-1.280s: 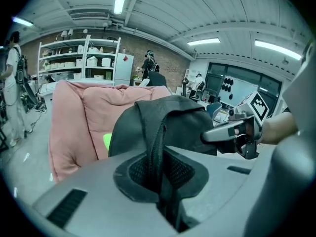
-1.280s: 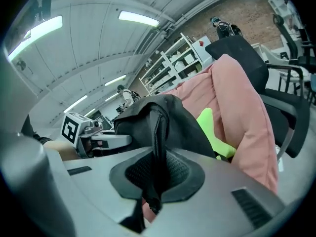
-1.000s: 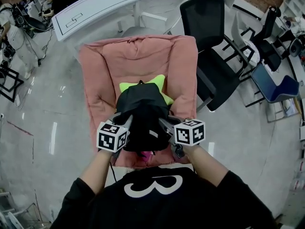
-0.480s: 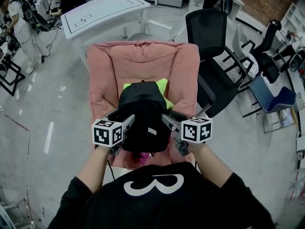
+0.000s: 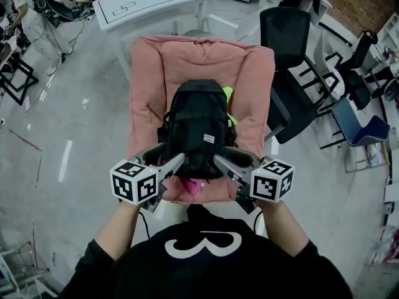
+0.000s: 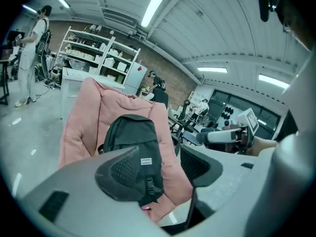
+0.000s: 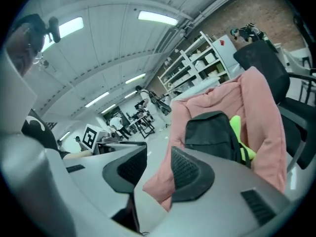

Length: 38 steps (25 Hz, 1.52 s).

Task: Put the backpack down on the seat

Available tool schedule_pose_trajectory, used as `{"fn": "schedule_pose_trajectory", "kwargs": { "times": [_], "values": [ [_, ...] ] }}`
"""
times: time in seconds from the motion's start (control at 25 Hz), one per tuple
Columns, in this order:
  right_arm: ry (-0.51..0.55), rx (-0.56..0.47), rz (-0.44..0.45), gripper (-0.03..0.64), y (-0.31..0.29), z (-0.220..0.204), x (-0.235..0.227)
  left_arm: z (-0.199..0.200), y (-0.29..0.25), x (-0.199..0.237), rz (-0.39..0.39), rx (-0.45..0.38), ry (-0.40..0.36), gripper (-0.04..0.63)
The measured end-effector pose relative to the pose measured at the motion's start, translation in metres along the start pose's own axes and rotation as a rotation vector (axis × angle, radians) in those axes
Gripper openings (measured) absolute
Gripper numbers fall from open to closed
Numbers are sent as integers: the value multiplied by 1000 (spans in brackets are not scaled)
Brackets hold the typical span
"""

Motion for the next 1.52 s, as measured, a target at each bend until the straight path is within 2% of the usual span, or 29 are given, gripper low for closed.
{"fn": "schedule_pose_trajectory", "kwargs": {
  "times": [0.12, 0.16, 0.28, 0.36, 0.44, 0.56, 0.88, 1.2, 1.52],
  "values": [
    [30, -63, 79, 68, 9, 3, 39, -4, 29, -28, -91, -30, -13, 242],
    [32, -82, 102, 22, 13, 3, 52, -4, 40, -37, -113, -36, -21, 208],
    [23, -101, 179, 5, 26, -1, 87, -2, 70, -61, -151, -78, -36, 48],
    [21, -105, 222, 5, 33, -5, 108, -4, 88, -72, -172, -103, -25, 16],
    [37, -123, 232, 5, 38, -9, 125, -8, 104, -81, -202, -114, -19, 9],
    [68, -152, 221, 5, 44, -14, 145, -15, 123, -96, -231, -120, -59, 6],
    [179, -129, 203, 3, 41, -41, 190, -39, 162, -116, -233, -114, -131, 6],
    [182, -107, 187, 3, 43, -61, 202, -59, 174, -118, -228, -101, -165, 6],
    [173, -90, 189, 3, 37, -73, 204, -72, 176, -114, -234, -80, -147, 6]
  ]
}}
Point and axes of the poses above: the fingertips, and each gripper's own axes: y backward along the fingers, x to its left, z out of its top, the point moved 6 cm from there along y, backward along the fingers, and after that the axes turned 3 degrees about y, right-handed, at the moved point
